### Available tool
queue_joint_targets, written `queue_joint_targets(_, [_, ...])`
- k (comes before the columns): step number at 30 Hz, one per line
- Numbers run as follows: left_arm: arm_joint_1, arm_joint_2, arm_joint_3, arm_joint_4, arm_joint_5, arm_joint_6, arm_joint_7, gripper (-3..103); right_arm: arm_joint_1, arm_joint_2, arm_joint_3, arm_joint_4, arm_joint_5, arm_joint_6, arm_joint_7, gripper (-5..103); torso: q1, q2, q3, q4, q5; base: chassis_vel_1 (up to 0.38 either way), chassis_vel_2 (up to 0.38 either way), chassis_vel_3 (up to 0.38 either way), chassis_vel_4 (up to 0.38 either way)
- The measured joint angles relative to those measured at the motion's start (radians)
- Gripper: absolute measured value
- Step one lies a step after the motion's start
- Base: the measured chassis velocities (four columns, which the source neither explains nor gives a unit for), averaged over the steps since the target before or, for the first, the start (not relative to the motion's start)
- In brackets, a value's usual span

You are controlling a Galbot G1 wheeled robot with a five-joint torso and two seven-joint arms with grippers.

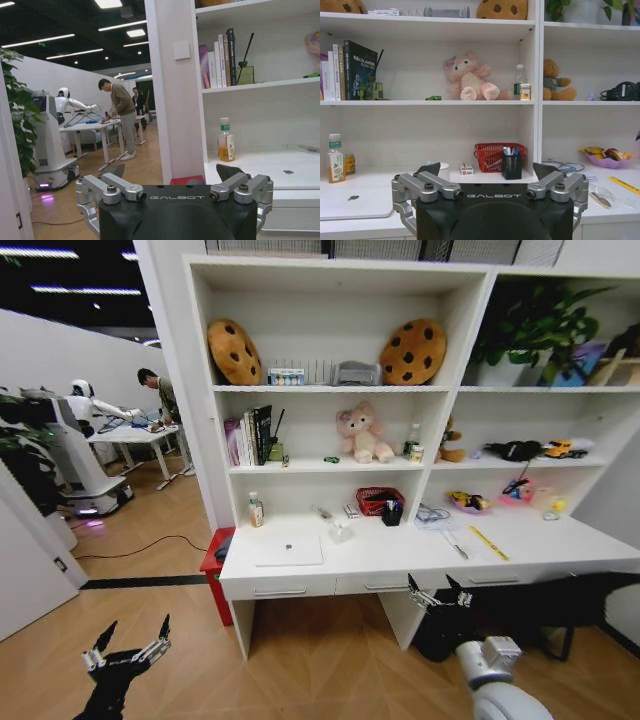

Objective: Organize the objects on the table.

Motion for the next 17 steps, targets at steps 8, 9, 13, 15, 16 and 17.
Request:
queue_joint_targets(8, [0.000,0.000,0.000,0.000,0.000,0.000,0.001,100,0.000,0.000,0.000,0.000,0.000,0.000,0.000,100,0.002,-0.002,0.001,-0.0005,0.0010,-0.022,-0.006,0.013,0.017])
queue_joint_targets(9, [0.000,0.000,0.000,0.000,0.000,0.000,0.001,100,0.001,0.000,0.000,0.000,0.000,0.000,0.000,100,0.002,-0.002,0.001,-0.0003,0.0009,-0.092,0.084,0.143,-0.067])
queue_joint_targets(13, [0.000,0.000,0.000,0.000,0.000,0.000,0.001,100,0.001,0.000,0.000,0.000,0.000,0.000,0.000,100,0.002,-0.002,0.001,-0.0002,0.0006,-0.035,0.043,0.066,-0.032])
queue_joint_targets(15, [0.000,0.000,0.000,0.000,0.000,0.000,0.001,100,0.000,0.000,0.000,0.000,0.000,0.000,0.000,100,0.001,-0.002,0.000,-0.0005,0.0003,0.000,0.000,0.000,0.000])
queue_joint_targets(16, [0.000,0.000,0.000,0.000,0.000,0.000,0.001,100,0.000,0.000,0.000,0.000,0.000,0.000,0.000,100,0.001,-0.002,0.000,-0.0005,0.0003,0.000,0.000,0.000,0.000])
queue_joint_targets(17, [0.000,0.000,0.000,0.000,0.000,0.000,0.001,100,0.000,0.000,0.000,0.000,0.000,0.000,0.000,100,0.001,-0.002,0.000,-0.0005,0.0004,0.000,0.000,0.000,0.000])
